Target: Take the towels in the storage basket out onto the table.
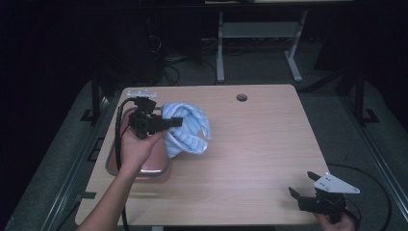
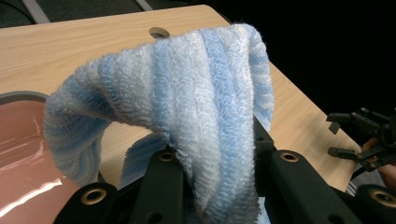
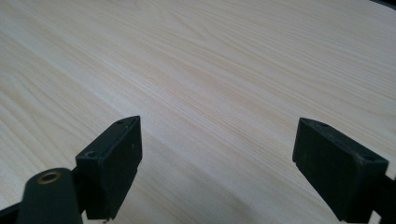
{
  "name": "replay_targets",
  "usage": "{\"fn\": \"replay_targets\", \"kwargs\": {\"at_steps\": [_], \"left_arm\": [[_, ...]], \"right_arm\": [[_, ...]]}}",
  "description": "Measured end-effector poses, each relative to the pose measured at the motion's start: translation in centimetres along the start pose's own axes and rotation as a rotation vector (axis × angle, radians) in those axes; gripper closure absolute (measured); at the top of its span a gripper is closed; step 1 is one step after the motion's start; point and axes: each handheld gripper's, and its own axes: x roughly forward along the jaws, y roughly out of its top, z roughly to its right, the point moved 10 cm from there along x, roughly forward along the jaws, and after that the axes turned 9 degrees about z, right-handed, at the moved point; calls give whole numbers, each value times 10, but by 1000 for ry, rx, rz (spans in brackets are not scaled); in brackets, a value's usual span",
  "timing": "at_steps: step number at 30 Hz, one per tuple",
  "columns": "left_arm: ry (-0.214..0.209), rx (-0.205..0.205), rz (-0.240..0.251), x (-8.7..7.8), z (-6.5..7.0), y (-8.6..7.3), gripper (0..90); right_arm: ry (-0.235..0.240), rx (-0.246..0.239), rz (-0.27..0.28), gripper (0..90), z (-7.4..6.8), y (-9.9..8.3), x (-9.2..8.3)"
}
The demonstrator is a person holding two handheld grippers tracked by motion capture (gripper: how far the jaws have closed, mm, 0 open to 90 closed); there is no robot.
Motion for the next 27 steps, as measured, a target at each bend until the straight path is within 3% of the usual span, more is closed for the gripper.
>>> {"fn": "replay_targets", "kwargs": {"at_steps": [27], "left_arm": [[-34, 25, -32, 23, 18, -6, 732]], "right_arm": [[-2, -12, 5, 152, -1, 2, -2]]}}
